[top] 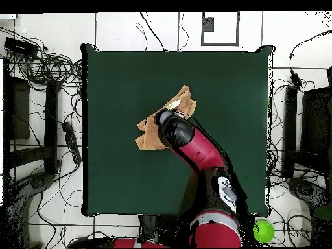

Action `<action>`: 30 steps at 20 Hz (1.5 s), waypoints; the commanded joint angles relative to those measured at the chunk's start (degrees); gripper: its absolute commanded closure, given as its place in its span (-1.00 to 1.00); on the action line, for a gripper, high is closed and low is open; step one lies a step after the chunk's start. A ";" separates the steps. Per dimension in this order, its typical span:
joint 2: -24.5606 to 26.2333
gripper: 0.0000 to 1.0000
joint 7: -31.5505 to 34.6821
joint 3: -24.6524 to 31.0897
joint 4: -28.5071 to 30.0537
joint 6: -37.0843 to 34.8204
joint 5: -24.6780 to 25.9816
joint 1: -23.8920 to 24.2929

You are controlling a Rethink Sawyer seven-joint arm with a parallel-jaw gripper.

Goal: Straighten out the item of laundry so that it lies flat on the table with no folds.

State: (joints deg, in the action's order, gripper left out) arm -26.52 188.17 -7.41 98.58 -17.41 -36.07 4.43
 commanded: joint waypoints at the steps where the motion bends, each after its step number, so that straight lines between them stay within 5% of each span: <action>1: 3.36 -1.00 4.83 15.93 8.96 6.35 -3.78 5.15; 4: 2.83 -1.00 4.84 24.11 12.76 10.02 -5.12 11.45; 10: 1.07 -1.00 9.36 32.32 15.63 12.34 -4.78 15.38; 18: 1.33 -1.00 11.38 35.43 16.29 14.42 -3.32 16.82; 22: 3.53 -1.00 12.65 41.60 17.92 17.86 -2.00 21.51; 30: -0.74 -1.00 13.62 42.25 18.85 12.74 -5.96 20.31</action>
State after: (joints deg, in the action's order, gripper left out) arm -27.48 188.17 26.75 112.92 -4.43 -36.64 25.85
